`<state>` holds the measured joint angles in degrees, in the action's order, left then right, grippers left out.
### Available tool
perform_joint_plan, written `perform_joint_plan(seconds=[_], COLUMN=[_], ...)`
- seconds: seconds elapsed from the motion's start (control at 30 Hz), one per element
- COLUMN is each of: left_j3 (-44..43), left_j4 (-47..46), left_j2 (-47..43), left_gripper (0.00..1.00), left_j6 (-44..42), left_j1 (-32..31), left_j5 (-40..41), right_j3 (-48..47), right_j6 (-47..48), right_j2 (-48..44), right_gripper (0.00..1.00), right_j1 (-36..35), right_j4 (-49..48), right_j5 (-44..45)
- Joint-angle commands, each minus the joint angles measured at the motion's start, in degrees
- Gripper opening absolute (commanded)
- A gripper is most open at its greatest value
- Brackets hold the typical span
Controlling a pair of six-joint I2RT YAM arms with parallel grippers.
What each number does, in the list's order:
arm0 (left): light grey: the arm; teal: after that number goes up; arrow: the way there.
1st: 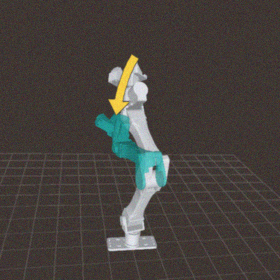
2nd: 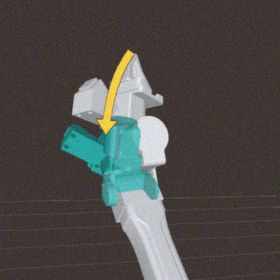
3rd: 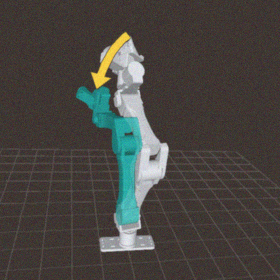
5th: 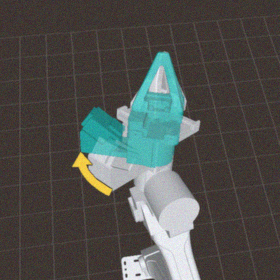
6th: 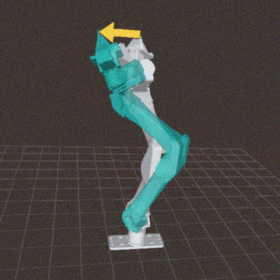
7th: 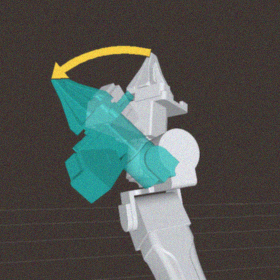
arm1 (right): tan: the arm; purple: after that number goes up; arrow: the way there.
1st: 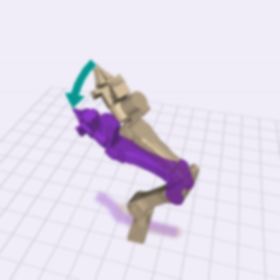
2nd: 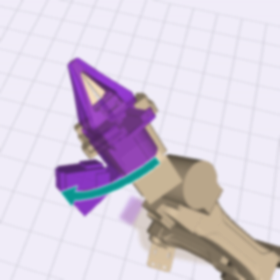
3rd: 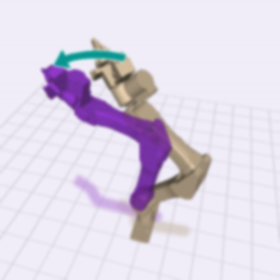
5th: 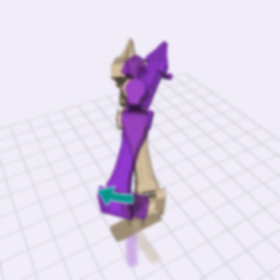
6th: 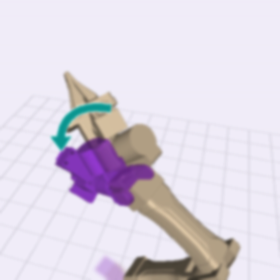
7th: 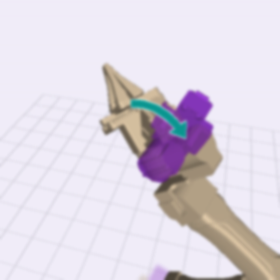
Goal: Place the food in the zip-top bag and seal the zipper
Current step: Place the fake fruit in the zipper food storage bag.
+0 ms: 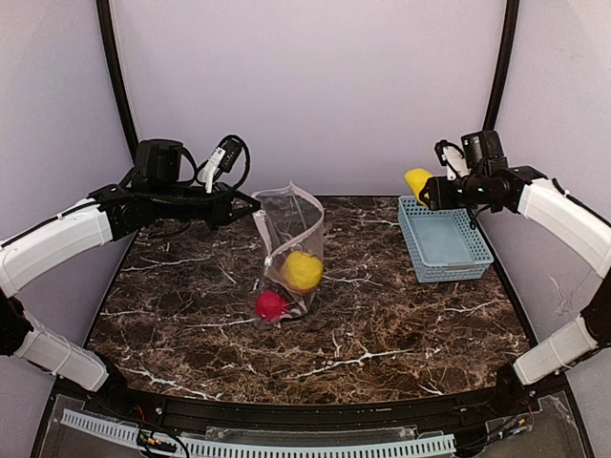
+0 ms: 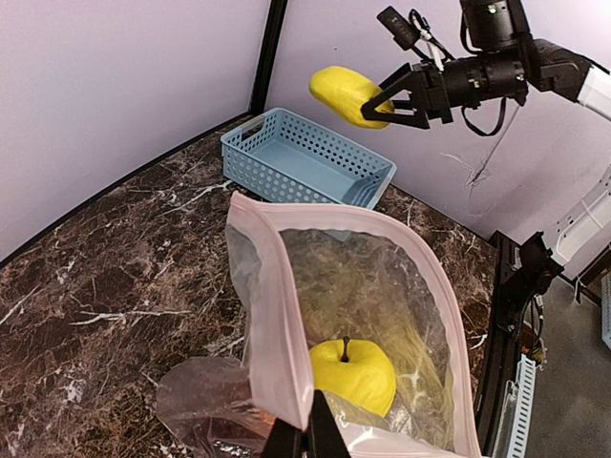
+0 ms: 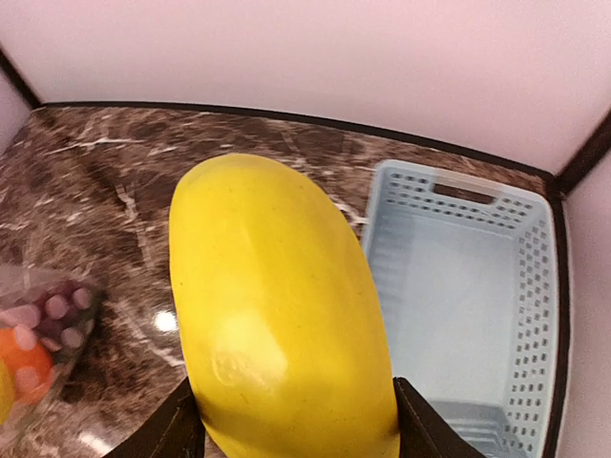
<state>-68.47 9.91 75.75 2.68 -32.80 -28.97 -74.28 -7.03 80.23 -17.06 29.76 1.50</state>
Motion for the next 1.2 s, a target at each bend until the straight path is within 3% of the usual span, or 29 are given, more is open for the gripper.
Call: perform_joint_plan(seconds=[0.0, 0.2, 0.33, 0.47, 0.93, 1.17], left_j3=[0.7, 0.66, 0.63, 0.55, 0.35, 0.25], left_j4=[-1.0, -1.03, -0.95, -0.64, -0.33, -0.11], left_j2=[-0.6, -0.69, -0.39, -0.27, -0.92, -1.27], left_gripper=[0.01, 0.01, 0.01, 0.01, 0.01, 0.01], left_j6=[-0.1, -0.26, -0.46, -0.89, -1.27, -1.48], left_j1=[-0.53, -1.3, -1.98, -2.62, -3.57, -4.15], left_j5=[-1.04, -1.34, -1.39, -1.21, -1.13, -0.97], right_j3=[-0.16, -5.26, -11.43, -19.67, -34.34, -36.8], right_j6=[1.13, 2.72, 4.69, 7.25, 11.74, 12.3], right_j2=[-6.24, -8.15, -3.67, 3.26, 16.53, 19.15], right_gripper=[0.47, 0.47, 0.47, 0.47, 0.48, 0.49], right_j1=[-10.26, -25.9, -34.02, -40.11, -42.75, -42.79], right_j4=[6.13, 9.81, 12.41, 17.01, 20.06, 20.18], right_j5=[-4.68, -5.0, -2.97, 4.44, 12.02, 10.25])
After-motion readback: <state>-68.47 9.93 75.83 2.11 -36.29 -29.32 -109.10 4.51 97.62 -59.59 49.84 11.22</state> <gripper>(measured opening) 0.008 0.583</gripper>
